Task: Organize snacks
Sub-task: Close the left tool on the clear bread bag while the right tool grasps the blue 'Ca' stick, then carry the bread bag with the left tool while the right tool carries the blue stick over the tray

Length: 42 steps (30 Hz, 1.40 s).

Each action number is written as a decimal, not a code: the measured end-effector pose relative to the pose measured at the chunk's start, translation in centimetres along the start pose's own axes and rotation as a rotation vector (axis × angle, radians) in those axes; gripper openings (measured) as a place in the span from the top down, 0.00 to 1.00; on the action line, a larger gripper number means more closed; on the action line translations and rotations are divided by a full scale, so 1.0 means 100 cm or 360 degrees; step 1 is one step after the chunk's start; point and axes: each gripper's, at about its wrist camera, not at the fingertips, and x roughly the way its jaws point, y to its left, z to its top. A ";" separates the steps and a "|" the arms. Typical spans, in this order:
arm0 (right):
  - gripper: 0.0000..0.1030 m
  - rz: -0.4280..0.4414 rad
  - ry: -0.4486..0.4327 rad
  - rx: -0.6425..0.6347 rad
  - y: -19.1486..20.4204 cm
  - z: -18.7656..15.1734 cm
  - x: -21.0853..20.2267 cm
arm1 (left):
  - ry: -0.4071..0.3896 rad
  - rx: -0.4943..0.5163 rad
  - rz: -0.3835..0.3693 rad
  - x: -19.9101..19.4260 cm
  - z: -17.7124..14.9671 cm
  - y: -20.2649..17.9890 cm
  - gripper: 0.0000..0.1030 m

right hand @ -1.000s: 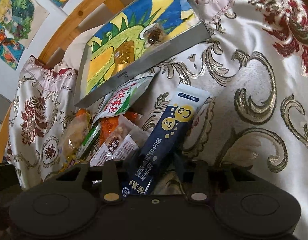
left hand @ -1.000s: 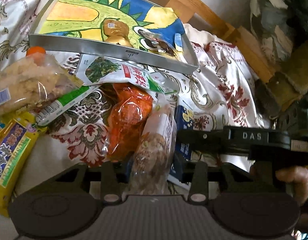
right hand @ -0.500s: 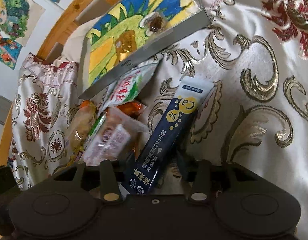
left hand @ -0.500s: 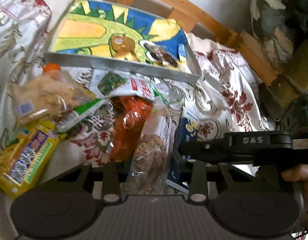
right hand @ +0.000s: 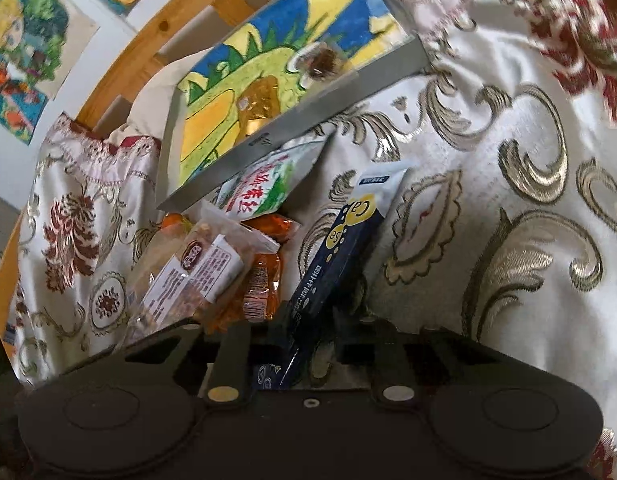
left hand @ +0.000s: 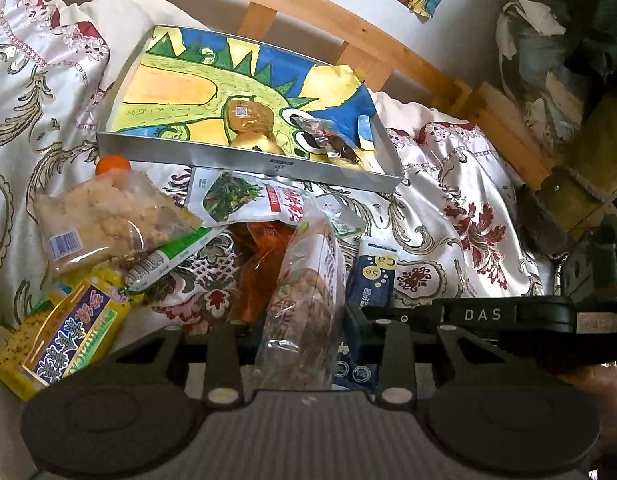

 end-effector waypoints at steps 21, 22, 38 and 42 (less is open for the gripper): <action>0.89 -0.0149 -0.0099 -0.0528 0.034 -0.008 -0.028 | -0.0057 0.0006 -0.0004 -0.004 0.004 -0.002 0.63; 0.90 -0.0150 -0.0106 -0.0545 0.034 -0.008 -0.030 | -0.0059 0.0003 -0.0003 -0.004 0.004 -0.002 0.64; 0.94 -0.0069 -0.0236 -0.0632 0.029 -0.019 -0.059 | -0.0137 0.0042 0.0052 -0.018 0.002 -0.013 0.65; 0.95 -0.0060 -0.0265 -0.0633 0.027 -0.019 -0.064 | -0.0159 0.0052 0.0074 -0.021 0.003 -0.017 0.65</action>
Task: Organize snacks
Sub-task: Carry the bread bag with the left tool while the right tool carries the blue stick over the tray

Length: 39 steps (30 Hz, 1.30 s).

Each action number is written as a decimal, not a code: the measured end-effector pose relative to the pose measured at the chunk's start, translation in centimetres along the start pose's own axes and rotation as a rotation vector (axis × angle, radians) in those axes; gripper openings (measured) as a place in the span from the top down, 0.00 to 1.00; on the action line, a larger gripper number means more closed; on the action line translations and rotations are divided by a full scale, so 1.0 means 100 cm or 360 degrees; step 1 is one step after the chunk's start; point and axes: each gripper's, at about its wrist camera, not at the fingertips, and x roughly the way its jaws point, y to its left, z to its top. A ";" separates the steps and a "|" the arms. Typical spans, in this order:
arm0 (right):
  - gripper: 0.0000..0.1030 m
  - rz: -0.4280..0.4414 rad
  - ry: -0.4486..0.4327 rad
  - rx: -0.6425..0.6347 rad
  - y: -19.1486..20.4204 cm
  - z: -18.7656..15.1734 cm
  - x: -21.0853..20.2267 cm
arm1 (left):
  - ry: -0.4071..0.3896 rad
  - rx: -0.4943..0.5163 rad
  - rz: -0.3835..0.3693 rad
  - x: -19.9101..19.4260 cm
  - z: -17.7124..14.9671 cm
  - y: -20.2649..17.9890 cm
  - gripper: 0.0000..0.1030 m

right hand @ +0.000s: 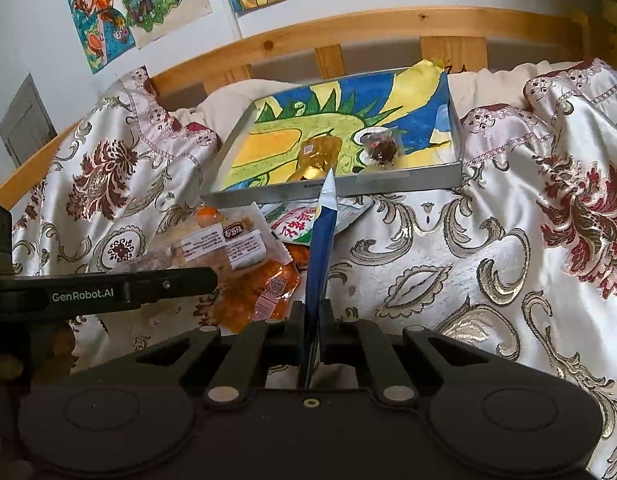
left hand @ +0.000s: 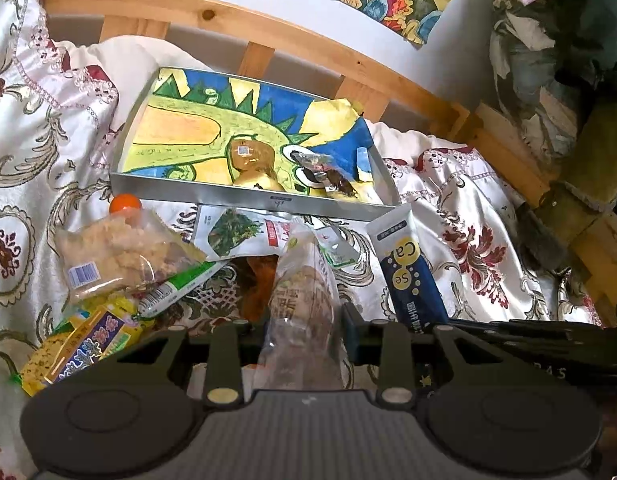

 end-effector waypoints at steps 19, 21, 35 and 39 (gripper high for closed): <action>0.95 -0.0063 -0.0217 -0.0150 -0.026 0.094 0.013 | -0.0331 0.0055 0.0109 0.046 0.110 -0.024 0.65; 0.95 -0.0104 -0.0214 -0.0147 -0.035 0.114 0.027 | -0.0343 0.0069 0.0136 0.060 0.122 -0.025 0.65; 0.95 -0.0247 -0.0169 -0.0020 -0.094 0.176 0.115 | -0.0250 0.0022 0.0272 0.154 0.153 -0.026 0.65; 0.95 -0.0258 -0.0163 -0.0058 -0.097 0.170 0.122 | -0.0234 0.0070 0.0288 0.171 0.154 -0.029 0.65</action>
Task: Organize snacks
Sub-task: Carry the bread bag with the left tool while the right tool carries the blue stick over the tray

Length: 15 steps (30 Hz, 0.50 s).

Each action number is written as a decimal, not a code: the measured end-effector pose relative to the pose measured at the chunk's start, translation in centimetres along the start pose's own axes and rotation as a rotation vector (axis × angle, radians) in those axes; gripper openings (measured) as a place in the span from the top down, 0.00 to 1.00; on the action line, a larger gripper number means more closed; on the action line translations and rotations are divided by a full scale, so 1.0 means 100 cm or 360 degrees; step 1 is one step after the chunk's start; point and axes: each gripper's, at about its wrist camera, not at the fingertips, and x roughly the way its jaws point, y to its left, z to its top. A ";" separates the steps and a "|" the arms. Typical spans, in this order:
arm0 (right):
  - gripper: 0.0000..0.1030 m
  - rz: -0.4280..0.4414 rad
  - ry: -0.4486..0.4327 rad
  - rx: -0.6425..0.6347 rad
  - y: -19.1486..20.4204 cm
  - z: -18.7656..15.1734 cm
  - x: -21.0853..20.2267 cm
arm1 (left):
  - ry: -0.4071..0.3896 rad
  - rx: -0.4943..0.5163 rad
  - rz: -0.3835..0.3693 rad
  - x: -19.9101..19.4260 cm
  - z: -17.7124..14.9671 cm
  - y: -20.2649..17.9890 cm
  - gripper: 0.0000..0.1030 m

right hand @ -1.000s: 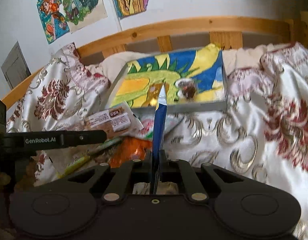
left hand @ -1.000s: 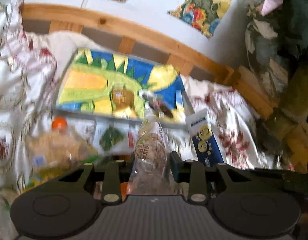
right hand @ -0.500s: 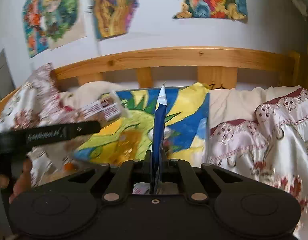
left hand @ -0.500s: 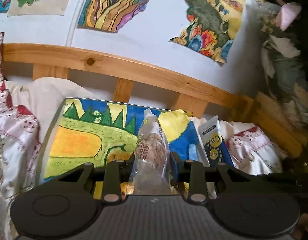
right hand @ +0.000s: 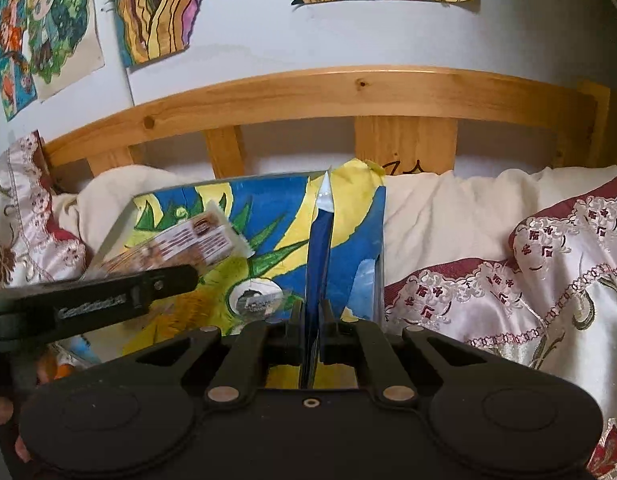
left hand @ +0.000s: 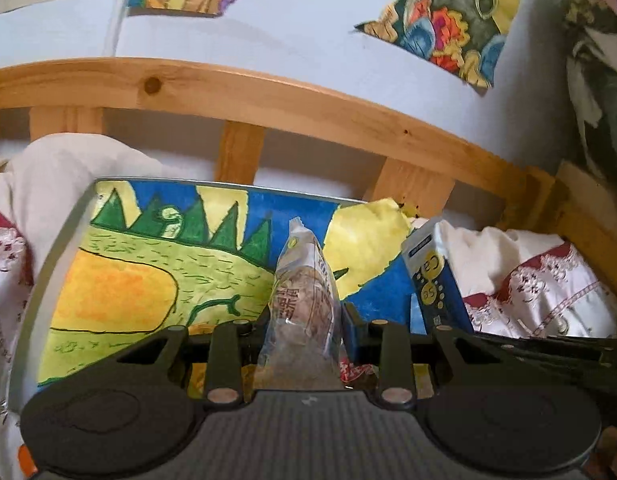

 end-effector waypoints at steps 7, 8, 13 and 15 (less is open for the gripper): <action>0.94 -0.0001 0.0001 -0.0040 0.004 -0.007 0.005 | 0.0045 0.0025 0.0052 0.017 -0.008 -0.002 0.65; 0.94 0.0002 0.0002 -0.0041 0.004 -0.007 0.005 | 0.0053 0.0035 0.0057 0.019 -0.010 -0.002 0.65; 0.92 -0.0014 0.0006 -0.0052 0.003 -0.006 0.007 | 0.0059 0.0103 0.0077 0.022 -0.016 -0.004 0.65; 0.90 -0.0026 0.0016 -0.0056 0.003 -0.007 0.011 | 0.0068 0.0107 0.0083 0.022 -0.016 -0.004 0.65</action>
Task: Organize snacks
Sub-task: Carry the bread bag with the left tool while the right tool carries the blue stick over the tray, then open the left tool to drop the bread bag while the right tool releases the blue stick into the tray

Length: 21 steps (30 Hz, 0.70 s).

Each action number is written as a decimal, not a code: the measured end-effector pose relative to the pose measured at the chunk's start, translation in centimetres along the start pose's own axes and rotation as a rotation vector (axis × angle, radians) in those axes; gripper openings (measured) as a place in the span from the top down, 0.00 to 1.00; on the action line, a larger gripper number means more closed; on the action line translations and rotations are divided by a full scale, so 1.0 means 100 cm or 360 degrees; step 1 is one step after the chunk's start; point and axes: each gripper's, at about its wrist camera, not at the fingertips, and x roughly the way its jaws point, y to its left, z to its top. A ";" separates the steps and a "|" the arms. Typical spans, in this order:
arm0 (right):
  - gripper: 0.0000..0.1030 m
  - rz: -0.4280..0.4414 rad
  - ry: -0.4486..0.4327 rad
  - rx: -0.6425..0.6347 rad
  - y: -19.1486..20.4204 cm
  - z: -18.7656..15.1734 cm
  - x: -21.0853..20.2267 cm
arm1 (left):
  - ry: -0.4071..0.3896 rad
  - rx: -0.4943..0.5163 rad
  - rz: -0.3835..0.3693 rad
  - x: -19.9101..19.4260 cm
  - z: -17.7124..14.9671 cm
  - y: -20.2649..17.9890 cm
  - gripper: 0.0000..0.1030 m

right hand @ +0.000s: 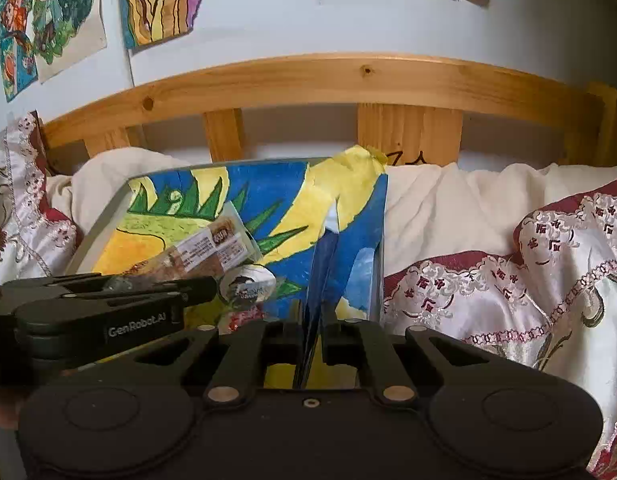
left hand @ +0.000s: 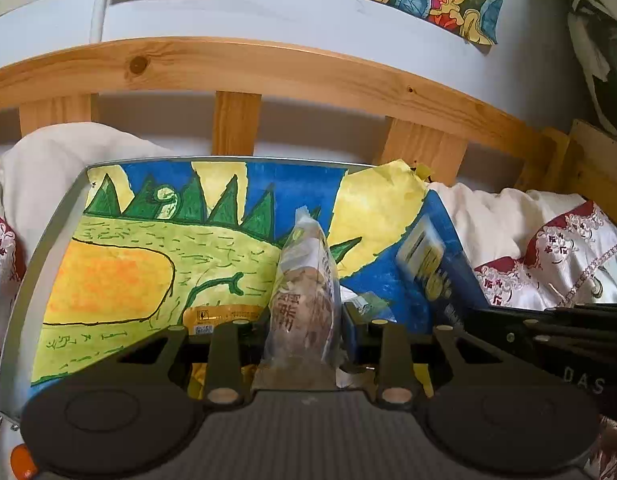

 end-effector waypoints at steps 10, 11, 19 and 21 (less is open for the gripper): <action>0.65 -0.0062 -0.0035 0.0002 -0.002 -0.004 -0.004 | 0.0065 -0.0031 0.0094 0.004 -0.001 0.004 0.46; 0.64 -0.0061 -0.0038 0.0000 -0.002 -0.005 -0.005 | 0.0060 -0.0029 0.0104 0.003 -0.001 0.005 0.43; 0.45 -0.0049 -0.0074 -0.0011 0.003 -0.010 -0.014 | -0.0015 -0.0045 0.0151 -0.010 0.000 0.011 0.21; 0.40 -0.0047 -0.0105 -0.0006 0.004 -0.011 -0.021 | -0.0067 -0.0061 0.0162 -0.017 0.000 0.013 0.16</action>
